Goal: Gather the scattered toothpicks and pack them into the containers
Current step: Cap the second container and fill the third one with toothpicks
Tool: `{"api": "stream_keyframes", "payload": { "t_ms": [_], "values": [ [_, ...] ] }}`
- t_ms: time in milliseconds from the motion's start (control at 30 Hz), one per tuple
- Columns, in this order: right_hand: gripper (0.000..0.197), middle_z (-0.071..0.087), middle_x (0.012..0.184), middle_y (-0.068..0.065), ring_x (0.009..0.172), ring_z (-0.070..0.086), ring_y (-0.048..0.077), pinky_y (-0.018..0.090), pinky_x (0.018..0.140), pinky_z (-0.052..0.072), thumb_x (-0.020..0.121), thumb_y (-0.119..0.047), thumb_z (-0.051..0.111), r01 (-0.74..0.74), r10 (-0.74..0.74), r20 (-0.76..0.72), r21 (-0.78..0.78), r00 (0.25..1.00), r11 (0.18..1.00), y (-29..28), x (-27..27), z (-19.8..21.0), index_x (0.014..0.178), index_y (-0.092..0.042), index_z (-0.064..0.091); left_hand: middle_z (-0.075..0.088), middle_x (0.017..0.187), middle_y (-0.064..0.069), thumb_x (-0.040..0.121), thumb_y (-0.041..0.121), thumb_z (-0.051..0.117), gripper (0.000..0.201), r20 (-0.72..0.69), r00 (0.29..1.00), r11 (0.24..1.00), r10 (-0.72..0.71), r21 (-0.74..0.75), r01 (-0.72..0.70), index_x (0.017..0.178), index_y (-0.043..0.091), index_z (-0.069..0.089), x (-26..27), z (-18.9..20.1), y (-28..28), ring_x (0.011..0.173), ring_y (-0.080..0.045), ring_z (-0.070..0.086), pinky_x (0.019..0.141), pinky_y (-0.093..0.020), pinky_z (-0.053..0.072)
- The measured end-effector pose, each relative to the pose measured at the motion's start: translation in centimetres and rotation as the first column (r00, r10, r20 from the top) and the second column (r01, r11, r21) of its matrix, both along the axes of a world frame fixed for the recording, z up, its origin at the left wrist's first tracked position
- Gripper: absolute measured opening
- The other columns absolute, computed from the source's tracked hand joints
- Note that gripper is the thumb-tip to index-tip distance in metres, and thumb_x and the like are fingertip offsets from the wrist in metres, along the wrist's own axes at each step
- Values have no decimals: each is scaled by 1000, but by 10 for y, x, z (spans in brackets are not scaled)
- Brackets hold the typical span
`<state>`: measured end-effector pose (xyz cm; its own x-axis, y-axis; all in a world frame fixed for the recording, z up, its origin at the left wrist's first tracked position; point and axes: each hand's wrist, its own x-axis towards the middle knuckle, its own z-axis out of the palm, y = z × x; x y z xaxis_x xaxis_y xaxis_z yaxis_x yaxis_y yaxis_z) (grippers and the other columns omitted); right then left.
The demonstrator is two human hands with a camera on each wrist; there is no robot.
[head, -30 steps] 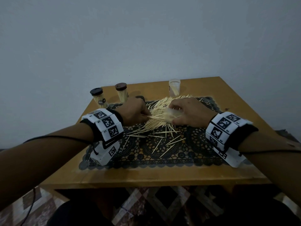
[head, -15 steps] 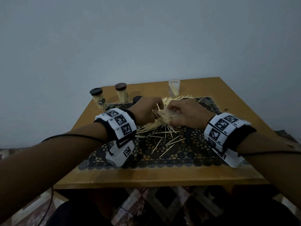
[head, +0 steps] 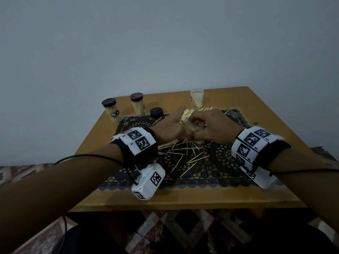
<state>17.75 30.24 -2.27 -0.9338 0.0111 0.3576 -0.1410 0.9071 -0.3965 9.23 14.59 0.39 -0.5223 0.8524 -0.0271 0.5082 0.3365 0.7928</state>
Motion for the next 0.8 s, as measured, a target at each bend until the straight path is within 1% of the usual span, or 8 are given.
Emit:
{"api": "stream_keyframes", "payload": {
  "t_ms": [100, 167, 267, 367, 467, 567, 700, 800],
  "values": [
    [39, 59, 80, -9, 66, 48, -7, 14, 60, 33, 74, -42, 80, -3, 3, 0, 1, 1000, 1000, 2, 0, 1, 98, -14, 67, 45, 101, 17, 78, -17, 51, 69, -11, 999, 996, -30, 89, 31, 133, 21, 33, 7, 2, -1, 76, 7, 48, 68, -18, 44],
    [39, 59, 81, -9, 66, 48, -6, 15, 60, 33, 74, -40, 81, 10, -10, 1, -4, 1000, 1000, 2, -1, 1, 100, -14, 67, 51, 114, 4, 82, -9, 57, 67, -43, 998, 996, -43, 76, 46, 140, 14, 34, 5, 1, -4, 75, 3, 54, 61, -13, 45],
    [41, 64, 86, -7, 72, 56, 5, 21, 64, 39, 76, -44, 78, 30, -30, 17, -2, 999, 1000, 1, 0, 1, 102, -14, 66, 48, 134, -11, 82, 0, 61, 68, -148, 989, 998, -19, 56, 28, 143, 10, 35, -1, -2, -13, 108, -18, 57, 84, -22, 46],
    [44, 67, 95, -1, 80, 59, 10, 23, 68, 42, 77, -43, 78, 45, -45, 32, 24, 998, 999, 2, 0, 2, 106, -13, 65, 40, 142, -9, 80, -3, 60, 66, -282, 956, 995, 85, 80, -65, 141, 11, 37, -7, -4, -21, 132, -21, 39, 107, -32, 36],
    [42, 70, 100, 3, 84, 60, 13, 26, 71, 45, 76, -38, 79, 52, -53, 29, 35, 998, 998, 3, -1, 1, 106, -13, 65, 38, 143, -12, 84, 3, 60, 66, -344, 935, 994, 87, -27, -102, 143, 8, 32, -11, -3, -27, 133, -26, 38, 107, -31, 33],
    [41, 70, 98, 2, 84, 63, 15, 29, 72, 49, 76, -38, 79, 50, -51, 24, 27, 998, 998, 3, -2, 0, 105, -13, 66, 49, 134, -12, 87, 6, 59, 65, -302, 952, 977, -55, -212, -11, 144, 10, 29, -9, -2, -32, 113, -28, 51, 88, -29, 43],
    [37, 69, 93, -1, 81, 62, 13, 28, 70, 48, 75, -37, 79, 10, -10, 21, 8, 1000, 1000, 1, -1, 1, 103, -15, 66, 51, 135, -10, 82, 11, 57, 67, -206, 962, 943, -179, -316, 107, 143, 17, 31, -1, -5, -31, 113, -24, 53, 97, -42, 45],
    [39, 68, 94, -1, 81, 61, 13, 25, 69, 44, 76, -37, 79, 31, -32, 19, 29, 999, 999, 2, -1, 0, 104, -13, 66, 33, 152, -7, 80, 12, 59, 90, -129, 984, 970, -122, -226, 91, 153, 16, 6, 1, -6, -31, 136, -21, 37, 112, -38, 34]
  ]
}}
